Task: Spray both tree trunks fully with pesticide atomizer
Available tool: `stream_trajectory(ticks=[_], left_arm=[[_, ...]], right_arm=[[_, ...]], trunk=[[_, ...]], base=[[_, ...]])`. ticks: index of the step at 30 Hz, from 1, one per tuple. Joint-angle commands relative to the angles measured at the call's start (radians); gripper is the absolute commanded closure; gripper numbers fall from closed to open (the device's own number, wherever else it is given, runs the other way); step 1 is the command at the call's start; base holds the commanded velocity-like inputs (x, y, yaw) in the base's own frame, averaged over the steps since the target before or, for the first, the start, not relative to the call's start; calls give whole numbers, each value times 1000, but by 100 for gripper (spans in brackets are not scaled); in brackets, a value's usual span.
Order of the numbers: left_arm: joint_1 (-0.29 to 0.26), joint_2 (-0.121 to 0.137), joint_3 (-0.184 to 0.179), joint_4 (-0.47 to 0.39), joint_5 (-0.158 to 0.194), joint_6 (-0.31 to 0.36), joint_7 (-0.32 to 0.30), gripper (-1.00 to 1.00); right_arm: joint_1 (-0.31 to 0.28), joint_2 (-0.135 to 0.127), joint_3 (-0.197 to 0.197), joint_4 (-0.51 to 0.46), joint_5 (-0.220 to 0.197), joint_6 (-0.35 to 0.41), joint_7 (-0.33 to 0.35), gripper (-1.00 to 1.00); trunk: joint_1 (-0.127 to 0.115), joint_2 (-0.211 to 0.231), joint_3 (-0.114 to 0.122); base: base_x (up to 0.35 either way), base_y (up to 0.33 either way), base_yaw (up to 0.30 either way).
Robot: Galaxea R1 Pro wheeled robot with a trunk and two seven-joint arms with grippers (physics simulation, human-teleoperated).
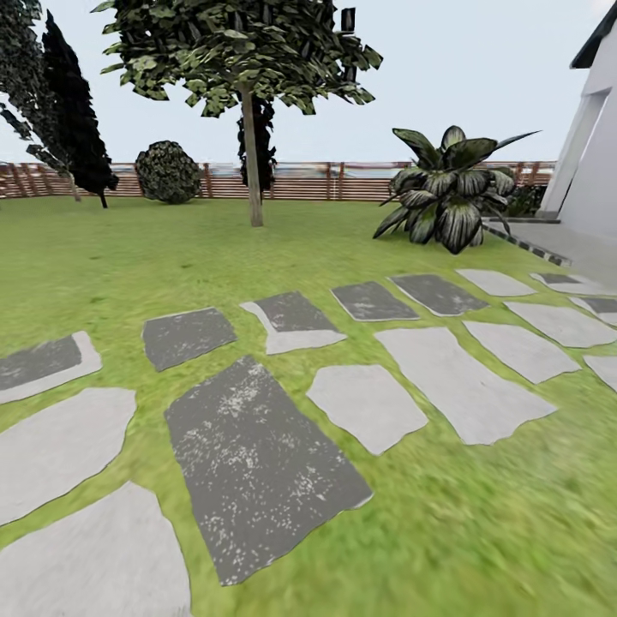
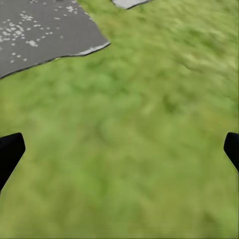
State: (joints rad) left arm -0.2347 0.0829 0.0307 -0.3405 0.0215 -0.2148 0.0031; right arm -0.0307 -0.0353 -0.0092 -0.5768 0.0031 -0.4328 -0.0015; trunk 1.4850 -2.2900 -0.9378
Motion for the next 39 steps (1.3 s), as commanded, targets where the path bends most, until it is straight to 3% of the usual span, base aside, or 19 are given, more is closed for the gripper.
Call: stream_trajectory(ticks=[1, 39], left_arm=[[0, 0, 0, 0, 0, 0, 0, -100], [0, 0, 0, 0, 1, 0, 0, -100]], right_arm=[[0, 0, 0, 0, 0, 0, 0, -100], [0, 0, 3, 1, 0, 0, 3, -100]], trunk=[[0, 0, 0], [0, 0, 0]], base=[[278, -168, 274], [271, -171, 276]])
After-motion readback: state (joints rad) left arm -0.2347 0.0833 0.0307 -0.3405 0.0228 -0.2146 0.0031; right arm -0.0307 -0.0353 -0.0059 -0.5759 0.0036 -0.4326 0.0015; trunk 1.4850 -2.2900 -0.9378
